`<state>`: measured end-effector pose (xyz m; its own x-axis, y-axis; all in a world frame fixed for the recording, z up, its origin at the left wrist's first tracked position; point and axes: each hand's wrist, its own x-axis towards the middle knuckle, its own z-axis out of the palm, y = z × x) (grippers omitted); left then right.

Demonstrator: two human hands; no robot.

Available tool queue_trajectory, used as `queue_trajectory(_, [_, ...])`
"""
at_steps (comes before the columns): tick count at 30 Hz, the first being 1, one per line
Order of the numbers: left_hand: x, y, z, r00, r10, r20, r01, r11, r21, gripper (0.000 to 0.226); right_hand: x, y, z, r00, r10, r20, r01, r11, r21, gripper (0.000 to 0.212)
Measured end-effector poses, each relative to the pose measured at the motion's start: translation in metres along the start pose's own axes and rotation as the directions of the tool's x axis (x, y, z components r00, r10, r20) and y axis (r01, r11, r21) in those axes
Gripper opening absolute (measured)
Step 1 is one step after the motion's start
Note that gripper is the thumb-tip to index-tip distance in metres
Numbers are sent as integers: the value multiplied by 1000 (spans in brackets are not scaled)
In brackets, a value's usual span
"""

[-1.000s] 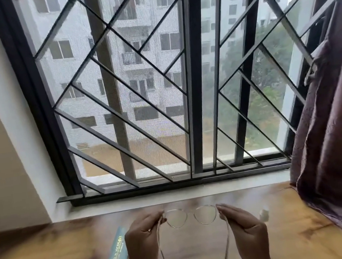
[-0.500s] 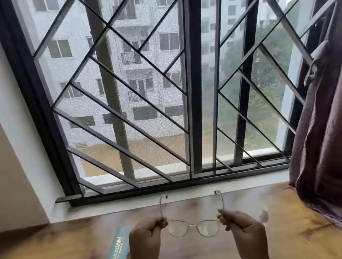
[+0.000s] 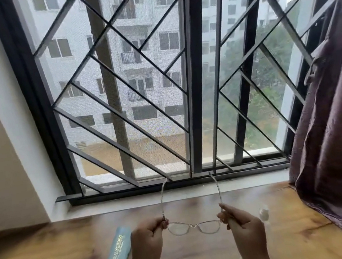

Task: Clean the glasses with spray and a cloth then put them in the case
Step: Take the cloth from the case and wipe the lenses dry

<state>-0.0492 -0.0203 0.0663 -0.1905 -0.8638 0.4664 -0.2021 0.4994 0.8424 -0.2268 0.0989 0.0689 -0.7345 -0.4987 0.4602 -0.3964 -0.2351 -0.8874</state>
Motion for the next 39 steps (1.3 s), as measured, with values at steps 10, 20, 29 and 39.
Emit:
queue_trajectory(10, [-3, 9, -2, 995, 96, -35, -95, 995, 39, 28, 2, 0, -1, 912, -386, 136, 409, 841, -354, 33])
queue_trajectory(20, [-1, 7, -1, 988, 150, -42, -148, 987, 56, 16, 2, 3, 0, 828, -484, 281, 559, 691, -458, 27])
queue_trajectory(29, [-7, 7, -2, 999, 48, -11, -50, 986, -161, 34, 7, 10, -3, 834, -465, 296, 552, 688, -471, 28])
queue_trajectory(39, [-4, 21, -3, 994, 68, -89, -86, 972, -220, 39, 5, 11, -3, 820, -474, 322, 572, 711, -410, 22])
